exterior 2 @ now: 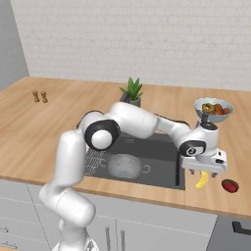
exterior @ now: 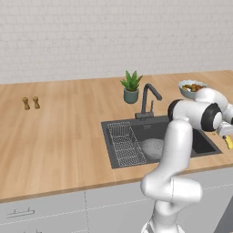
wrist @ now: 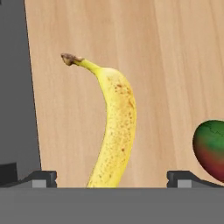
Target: Put the colander in the sink, put the banana, mango in the colander, and turn on the sink faucet and pour water over the colander.
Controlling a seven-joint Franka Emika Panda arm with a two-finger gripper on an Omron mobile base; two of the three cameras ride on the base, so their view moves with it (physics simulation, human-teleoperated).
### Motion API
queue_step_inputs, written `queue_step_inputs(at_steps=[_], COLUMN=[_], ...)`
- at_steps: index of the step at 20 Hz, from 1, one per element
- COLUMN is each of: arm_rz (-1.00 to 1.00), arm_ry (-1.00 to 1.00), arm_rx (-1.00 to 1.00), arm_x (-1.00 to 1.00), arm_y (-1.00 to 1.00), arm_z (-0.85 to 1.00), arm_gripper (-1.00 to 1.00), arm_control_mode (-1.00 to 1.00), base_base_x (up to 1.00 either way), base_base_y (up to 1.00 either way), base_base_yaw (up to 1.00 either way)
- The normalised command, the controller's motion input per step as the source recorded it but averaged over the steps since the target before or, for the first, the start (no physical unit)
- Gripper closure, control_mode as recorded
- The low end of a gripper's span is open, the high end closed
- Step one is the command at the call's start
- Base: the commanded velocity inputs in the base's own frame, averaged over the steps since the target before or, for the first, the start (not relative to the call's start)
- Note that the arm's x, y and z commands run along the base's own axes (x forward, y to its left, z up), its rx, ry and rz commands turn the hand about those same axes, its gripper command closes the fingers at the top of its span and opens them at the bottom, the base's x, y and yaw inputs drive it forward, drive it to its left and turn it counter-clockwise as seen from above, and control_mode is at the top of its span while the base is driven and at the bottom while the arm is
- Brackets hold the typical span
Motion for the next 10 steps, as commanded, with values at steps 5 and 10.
queue_step_inputs(at_steps=[5, 10], arm_rz=[0.00, 0.00], arm_ry=[0.02, 0.04], arm_rx=[0.00, 0.00], arm_x=[0.07, 0.07], arm_y=[-0.02, 0.02], arm_z=[-0.28, -0.31], arm_gripper=[-1.00, -1.00], arm_control_mode=[-1.00, -1.00], base_base_x=[0.00, 0.00], base_base_y=[0.00, 0.00], base_base_yaw=[0.00, 0.00])
